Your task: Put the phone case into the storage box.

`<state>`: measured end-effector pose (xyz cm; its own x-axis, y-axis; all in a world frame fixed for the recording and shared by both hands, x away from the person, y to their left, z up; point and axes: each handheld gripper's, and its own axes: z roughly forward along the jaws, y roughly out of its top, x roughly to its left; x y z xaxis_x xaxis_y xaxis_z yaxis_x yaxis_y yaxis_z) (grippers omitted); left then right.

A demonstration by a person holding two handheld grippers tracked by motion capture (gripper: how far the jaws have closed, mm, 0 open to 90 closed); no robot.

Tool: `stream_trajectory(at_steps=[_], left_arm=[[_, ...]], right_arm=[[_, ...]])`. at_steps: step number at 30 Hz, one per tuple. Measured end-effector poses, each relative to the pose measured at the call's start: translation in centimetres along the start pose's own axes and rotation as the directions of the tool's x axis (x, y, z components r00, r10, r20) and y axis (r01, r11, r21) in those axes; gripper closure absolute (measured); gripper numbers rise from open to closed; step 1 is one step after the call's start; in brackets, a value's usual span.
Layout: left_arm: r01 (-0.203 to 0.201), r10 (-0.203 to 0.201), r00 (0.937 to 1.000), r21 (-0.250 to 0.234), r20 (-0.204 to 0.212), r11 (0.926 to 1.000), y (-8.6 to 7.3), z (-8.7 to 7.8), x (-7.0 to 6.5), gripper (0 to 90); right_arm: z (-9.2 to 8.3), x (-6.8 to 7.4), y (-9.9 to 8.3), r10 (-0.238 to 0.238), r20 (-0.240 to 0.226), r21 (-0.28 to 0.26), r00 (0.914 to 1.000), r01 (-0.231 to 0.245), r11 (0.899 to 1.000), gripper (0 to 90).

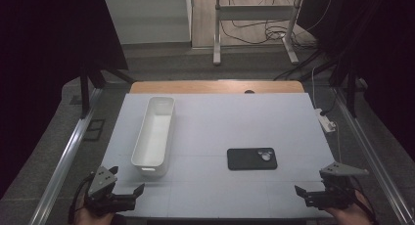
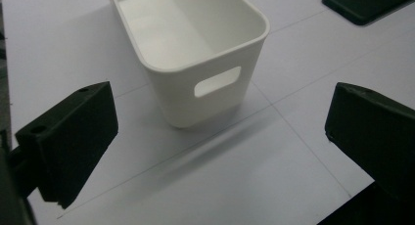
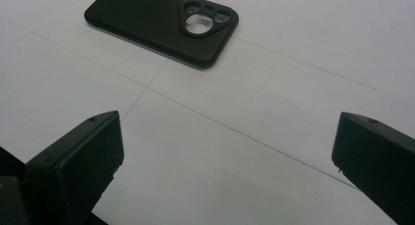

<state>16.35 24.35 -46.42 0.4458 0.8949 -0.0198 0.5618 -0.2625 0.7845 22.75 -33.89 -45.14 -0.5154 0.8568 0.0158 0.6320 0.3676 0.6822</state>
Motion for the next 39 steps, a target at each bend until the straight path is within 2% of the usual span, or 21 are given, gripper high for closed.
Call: stream_trajectory(at_steps=[9, 15, 19, 20, 22, 31, 39], left_arm=[[-0.004, 0.004, 1.0, 0.0, 0.009, 1.0, 0.0, 0.0, -0.1, 0.0], [0.008, -0.008, 0.9997, 0.001, 0.022, 1.0, 0.0, 0.1, 0.1, 0.0], [-0.002, 0.002, 0.9997, 0.006, 0.025, 1.0, 0.0, 0.2, 0.0, 0.0], [-0.003, 0.003, 0.9997, 0.007, 0.024, 1.0, 0.0, 0.2, -0.1, 0.0], [-0.01, 0.01, 0.9996, 0.01, 0.027, 0.9999, 0.1, 0.2, -0.1, 0.0], [-0.018, 0.017, 0.9993, 0.012, 0.032, 0.9998, 0.1, 0.2, -0.1, 0.0], [-0.022, 0.021, 0.9992, 0.016, 0.033, 0.9996, 0.1, 0.3, -0.2, 0.0]], right_arm=[[0.3, 0.0, 0.4, -0.006, -0.004, -0.002, 1.0, 0.006, 1.0, 0.0], [0.6, 0.0, 0.8, -0.006, -0.013, -0.003, 0.9999, 0.006, 1.0, 0.0], [0.8, 0.0, 1.0, -0.02, -0.019, -0.002, 0.9996, 0.02, 1.0, 0.0], [1.0, 0.1, 1.2, -0.043, -0.021, 0.003, 0.9989, 0.043, 0.999, 0.0], [1.2, 0.2, 1.3, -0.048, -0.028, 0.009, 0.9984, 0.049, 0.999, 0.0], [1.9, 0.2, 1.8, -0.041, -0.055, 0.018, 0.9977, 0.042, 0.999, 0.0], [2.8, 0.4, 2.5, -0.055, -0.062, 0.024, 0.9965, 0.057, 0.998, 0.0]])
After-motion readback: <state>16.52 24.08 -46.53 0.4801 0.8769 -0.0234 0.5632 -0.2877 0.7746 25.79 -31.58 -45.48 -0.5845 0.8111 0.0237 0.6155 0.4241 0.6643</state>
